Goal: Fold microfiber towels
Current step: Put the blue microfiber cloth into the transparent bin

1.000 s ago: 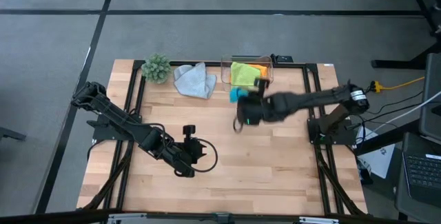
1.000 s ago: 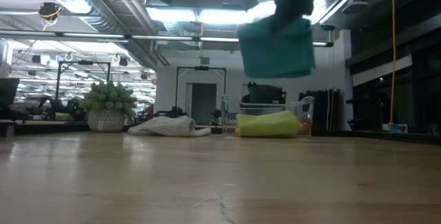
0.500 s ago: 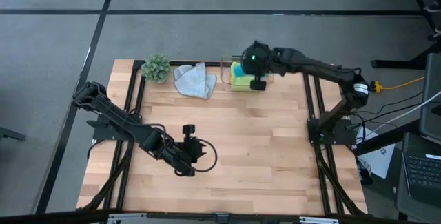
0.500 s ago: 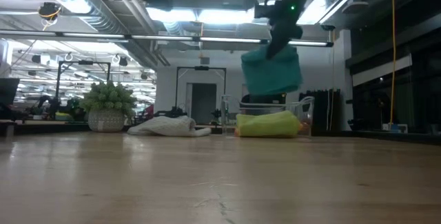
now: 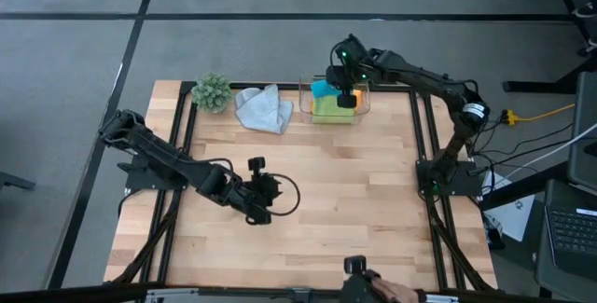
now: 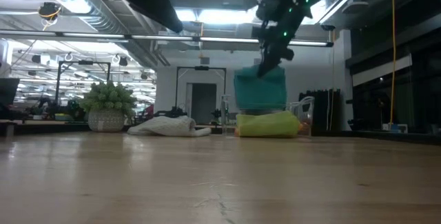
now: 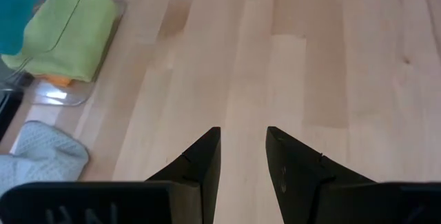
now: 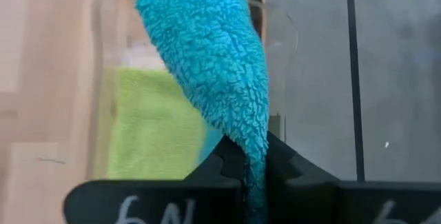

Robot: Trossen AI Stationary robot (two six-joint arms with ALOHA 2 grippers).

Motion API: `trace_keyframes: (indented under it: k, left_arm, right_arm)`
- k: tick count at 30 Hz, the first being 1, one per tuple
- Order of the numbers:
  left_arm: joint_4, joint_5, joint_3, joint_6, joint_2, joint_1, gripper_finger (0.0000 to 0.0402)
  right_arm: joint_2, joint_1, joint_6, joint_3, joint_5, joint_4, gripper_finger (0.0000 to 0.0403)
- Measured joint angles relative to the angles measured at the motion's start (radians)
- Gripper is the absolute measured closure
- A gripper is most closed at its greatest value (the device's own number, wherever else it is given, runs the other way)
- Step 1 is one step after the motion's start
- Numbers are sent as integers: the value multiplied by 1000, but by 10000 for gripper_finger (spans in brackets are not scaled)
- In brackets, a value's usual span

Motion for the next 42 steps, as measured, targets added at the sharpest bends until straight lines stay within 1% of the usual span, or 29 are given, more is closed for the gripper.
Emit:
trace_keyframes:
  k: [7, 12, 15, 18, 25, 33, 38, 42]
  left_arm:
    - [0, 4, 0, 7, 0, 47, 292]
    - [-1, 7, 0, 7, 0, 67, 292]
    - [-1, 6, 0, 6, 0, 73, 292]
    - [-1, 6, 0, 6, 0, 72, 292]
    - [-1, 6, 0, 5, 0, 70, 292]
    - [-1, 6, 0, -24, 0, 70, 292]
    - [-1, 6, 0, -22, 0, 70, 292]
    - [-1, 6, 0, -19, 0, 72, 292]
  right_arm:
    - [55, -42, -64, 0, 0, 63, 389]
    - [75, -48, -72, 0, 1, 64, 389]
    - [75, -49, -119, 0, 24, 89, 389]
    - [70, -49, -126, 0, 52, 128, 389]
    - [79, -61, -131, 0, 87, 118, 389]
    - [91, -70, -91, -1, 87, 145, 389]
    - [91, -76, -10, -1, 90, 180, 389]
    - [91, -80, 9, -1, 90, 173, 389]
